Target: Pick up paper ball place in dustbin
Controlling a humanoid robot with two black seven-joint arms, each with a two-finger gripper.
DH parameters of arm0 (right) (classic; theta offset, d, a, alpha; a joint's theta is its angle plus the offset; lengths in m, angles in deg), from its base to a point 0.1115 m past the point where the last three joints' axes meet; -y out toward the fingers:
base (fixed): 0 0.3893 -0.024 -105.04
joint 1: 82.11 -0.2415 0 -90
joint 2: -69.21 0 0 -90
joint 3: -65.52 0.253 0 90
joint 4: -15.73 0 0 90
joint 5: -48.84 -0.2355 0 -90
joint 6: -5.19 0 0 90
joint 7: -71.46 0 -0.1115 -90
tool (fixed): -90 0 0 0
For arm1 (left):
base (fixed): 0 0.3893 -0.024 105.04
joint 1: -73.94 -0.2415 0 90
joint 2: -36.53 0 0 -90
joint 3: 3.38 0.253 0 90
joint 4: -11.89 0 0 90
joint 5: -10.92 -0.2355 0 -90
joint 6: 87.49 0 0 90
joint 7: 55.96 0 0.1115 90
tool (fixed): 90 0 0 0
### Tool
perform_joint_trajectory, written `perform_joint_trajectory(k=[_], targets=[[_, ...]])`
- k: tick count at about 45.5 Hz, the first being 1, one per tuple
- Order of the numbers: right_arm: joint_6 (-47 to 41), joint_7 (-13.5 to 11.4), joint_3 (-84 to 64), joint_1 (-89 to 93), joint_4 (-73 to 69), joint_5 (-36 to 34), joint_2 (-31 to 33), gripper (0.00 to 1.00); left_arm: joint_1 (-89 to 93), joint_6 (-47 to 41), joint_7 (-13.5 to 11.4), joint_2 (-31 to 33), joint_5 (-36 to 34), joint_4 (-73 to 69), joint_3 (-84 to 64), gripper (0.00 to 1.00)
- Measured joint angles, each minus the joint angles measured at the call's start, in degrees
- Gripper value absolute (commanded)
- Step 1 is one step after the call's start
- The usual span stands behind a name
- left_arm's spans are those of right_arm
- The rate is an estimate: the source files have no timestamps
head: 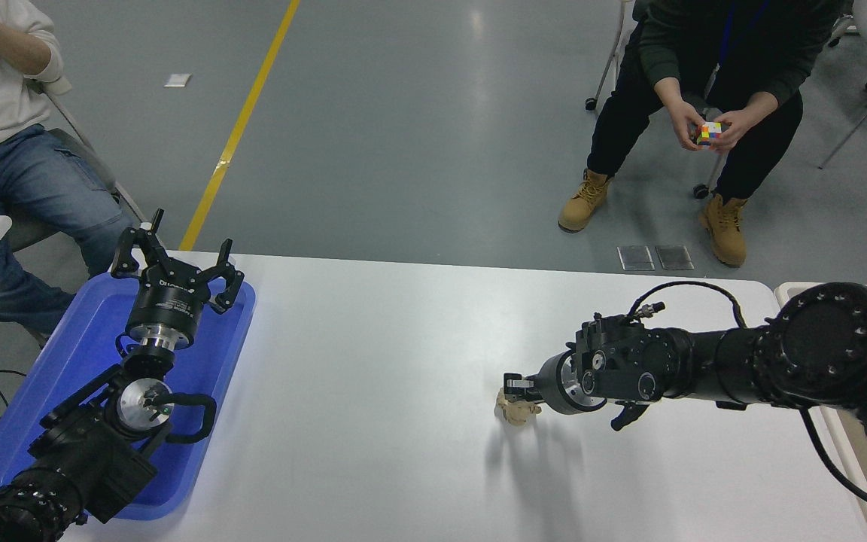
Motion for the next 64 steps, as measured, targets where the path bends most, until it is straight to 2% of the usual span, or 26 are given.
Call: perform_joint_trajectory(k=[23,37,64], targets=[[-2.3,0.1,-0.8,-13.6,-8.6,0.3,0.0,0.00,0.0,0.0,0.0,0.0,0.0,0.0,0.0,1.00],[-11.0,-0.2,-2.3,-26.2,-15.1,-0.2,3.7,0.00,0.0,0.0,0.0,0.0,0.0,0.0,0.0,1.00],[-32.8,-0.7,-6.4,-49.0,-19.1,-0.4,15.8,0.00,0.0,0.0,0.0,0.0,0.1,0.0,0.0,1.00]])
